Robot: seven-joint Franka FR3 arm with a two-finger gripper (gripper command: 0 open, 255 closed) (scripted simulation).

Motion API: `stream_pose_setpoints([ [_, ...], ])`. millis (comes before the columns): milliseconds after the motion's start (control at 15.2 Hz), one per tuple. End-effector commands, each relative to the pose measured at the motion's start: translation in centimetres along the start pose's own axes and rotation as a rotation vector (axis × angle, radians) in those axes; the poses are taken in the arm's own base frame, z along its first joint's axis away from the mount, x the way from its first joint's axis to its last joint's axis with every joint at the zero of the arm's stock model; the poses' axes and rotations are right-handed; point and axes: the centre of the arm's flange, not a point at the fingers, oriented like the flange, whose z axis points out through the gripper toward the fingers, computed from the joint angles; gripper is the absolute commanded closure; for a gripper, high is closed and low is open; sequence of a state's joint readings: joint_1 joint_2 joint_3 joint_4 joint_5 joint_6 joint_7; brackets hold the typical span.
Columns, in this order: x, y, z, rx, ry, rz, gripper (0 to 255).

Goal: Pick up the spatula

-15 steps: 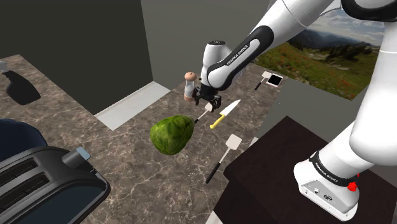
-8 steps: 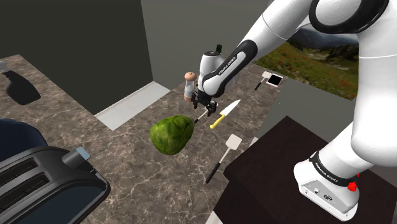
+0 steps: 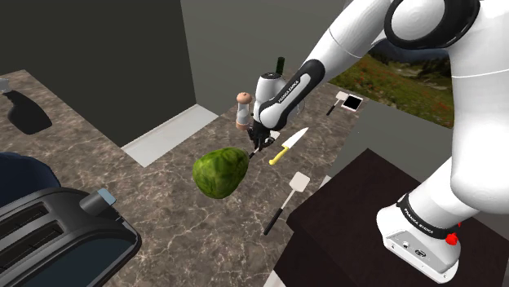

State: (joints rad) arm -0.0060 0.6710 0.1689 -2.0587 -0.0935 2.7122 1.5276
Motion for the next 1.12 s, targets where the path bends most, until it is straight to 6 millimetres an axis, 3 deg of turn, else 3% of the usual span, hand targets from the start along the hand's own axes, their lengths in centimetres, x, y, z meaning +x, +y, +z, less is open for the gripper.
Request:
stream_pose_setpoints([
  [0,0.0,0.0,0.0,0.000,0.000,0.000,255],
  [396,0.0,0.0,0.0,0.000,0.000,0.000,255],
  [1056,-0.4,0.0,-5.3,0.000,0.000,0.000,255],
])
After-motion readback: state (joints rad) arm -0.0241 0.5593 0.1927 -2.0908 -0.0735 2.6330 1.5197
